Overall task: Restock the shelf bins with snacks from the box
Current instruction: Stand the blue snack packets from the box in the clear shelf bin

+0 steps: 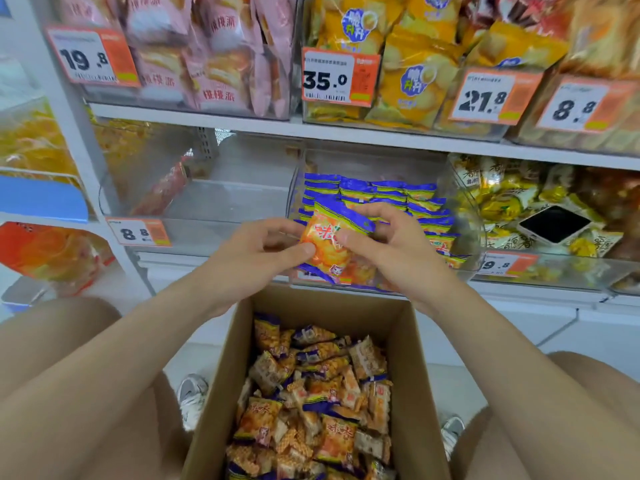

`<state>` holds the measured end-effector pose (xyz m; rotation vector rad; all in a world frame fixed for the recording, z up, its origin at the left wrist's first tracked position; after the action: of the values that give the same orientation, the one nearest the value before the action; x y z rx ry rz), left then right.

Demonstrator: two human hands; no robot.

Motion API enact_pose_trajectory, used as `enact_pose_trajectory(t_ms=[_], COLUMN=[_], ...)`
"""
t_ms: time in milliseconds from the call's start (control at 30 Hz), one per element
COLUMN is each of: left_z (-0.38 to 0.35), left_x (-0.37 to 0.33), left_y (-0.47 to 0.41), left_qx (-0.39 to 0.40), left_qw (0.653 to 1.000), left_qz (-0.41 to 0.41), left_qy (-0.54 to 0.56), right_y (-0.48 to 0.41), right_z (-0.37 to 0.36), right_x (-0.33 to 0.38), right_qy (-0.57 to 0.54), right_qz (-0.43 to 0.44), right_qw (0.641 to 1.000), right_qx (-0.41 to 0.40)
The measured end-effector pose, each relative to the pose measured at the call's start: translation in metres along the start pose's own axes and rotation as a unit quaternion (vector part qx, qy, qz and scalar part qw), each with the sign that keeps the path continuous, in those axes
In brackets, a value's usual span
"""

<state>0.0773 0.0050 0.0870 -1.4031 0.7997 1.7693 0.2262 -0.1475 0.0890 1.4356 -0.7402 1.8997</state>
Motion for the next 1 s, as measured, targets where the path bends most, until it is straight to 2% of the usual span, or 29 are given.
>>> enact_pose_trajectory(t_ms=[100,167,200,267,300,333,433,500,700,833,1000], left_z=[-0.003,0.0,0.003,0.01,0.013,0.015,0.015,0.012,0.005,0.006,0.001], left_x=[-0.008,-0.014,-0.015,-0.015,-0.012,-0.005,0.012,0.019,0.03,0.028,0.026], left_y=[-0.018,-0.033,-0.04,-0.052,-0.059,-0.067,-0.088,-0.097,-0.106,-0.106,-0.103], left_qx=[-0.016,-0.044,-0.073,-0.135,-0.15,-0.153,-0.136,-0.125,-0.113,-0.108,-0.122], left_qw=[1.0,0.99,0.966,0.886,0.861,0.853,0.872,0.878,0.86,0.864,0.861], left_qz=[-0.018,-0.089,-0.145,-0.234,-0.242,-0.226,-0.135,-0.102,-0.105,-0.11,-0.112], left_qy=[0.014,-0.104,-0.203,-0.377,-0.422,-0.445,-0.451,-0.451,-0.486,-0.479,-0.481], right_y=[-0.009,-0.019,-0.024,-0.044,-0.055,-0.07,-0.118,-0.148,-0.209,-0.225,-0.241], right_z=[-0.013,-0.019,-0.019,-0.015,-0.013,-0.014,-0.02,-0.026,-0.036,-0.044,-0.043], right_x=[-0.011,-0.012,-0.009,-0.001,0.002,0.002,-0.008,-0.013,-0.022,-0.029,-0.022], right_qy=[-0.122,-0.151,-0.129,0.015,0.082,0.126,0.135,0.161,0.246,0.264,0.315], right_qz=[-0.084,-0.093,-0.079,-0.01,0.023,0.047,0.058,0.058,0.06,0.076,0.074], right_qw=[0.989,0.984,0.987,0.993,0.985,0.977,0.971,0.963,0.929,0.931,0.936], right_qx=[-0.026,-0.03,-0.052,-0.12,-0.149,-0.167,-0.19,-0.209,-0.269,-0.239,-0.141])
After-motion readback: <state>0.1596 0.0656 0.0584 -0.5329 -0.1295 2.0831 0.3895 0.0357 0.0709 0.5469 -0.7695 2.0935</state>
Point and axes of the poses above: each hand's wrist, its own y-axis away from the middle knuckle, its own z-axis out of the back of the hand, x = y × z, the point moved 5 cm from there along -y, towards the middle knuckle, and after that the axes turned 7 degrees about -x, right-handed, at the moved point
